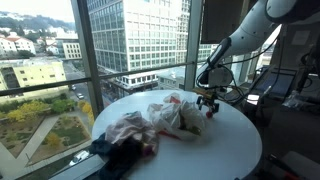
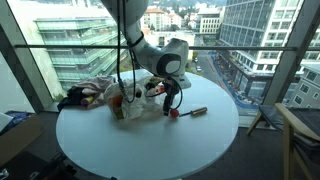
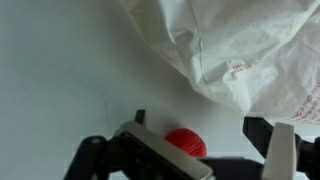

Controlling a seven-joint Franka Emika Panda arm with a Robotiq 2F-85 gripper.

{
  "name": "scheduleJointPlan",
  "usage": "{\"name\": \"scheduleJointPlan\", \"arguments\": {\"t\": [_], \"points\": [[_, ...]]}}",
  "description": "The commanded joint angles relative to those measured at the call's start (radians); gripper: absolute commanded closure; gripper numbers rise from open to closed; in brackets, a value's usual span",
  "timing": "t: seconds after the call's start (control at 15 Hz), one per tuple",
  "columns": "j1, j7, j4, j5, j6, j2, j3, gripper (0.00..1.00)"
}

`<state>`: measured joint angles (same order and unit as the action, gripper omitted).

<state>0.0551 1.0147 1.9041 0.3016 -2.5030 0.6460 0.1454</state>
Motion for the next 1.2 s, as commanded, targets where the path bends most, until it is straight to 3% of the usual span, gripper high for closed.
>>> {"name": "scheduleJointPlan", "arguments": {"t": [0.0,0.47,0.53,0.6,0.93,1.13], "points": [[-0.036,0.081,-0.015,-0.024,0.022,0.000,0.031,0.00],[-0.042,0.183,-0.010,-0.051,0.058,-0.008,0.064,0.00],[-0.041,0.189,-0.010,-0.054,0.062,-0.008,0.067,0.10],[-0.041,0.192,-0.012,-0.056,0.067,-0.007,0.069,0.27],[-0.028,0.179,-0.010,-0.055,0.073,-0.014,0.058,0.67],[-0.034,0.174,0.002,-0.062,0.062,-0.029,0.057,0.78]]}}
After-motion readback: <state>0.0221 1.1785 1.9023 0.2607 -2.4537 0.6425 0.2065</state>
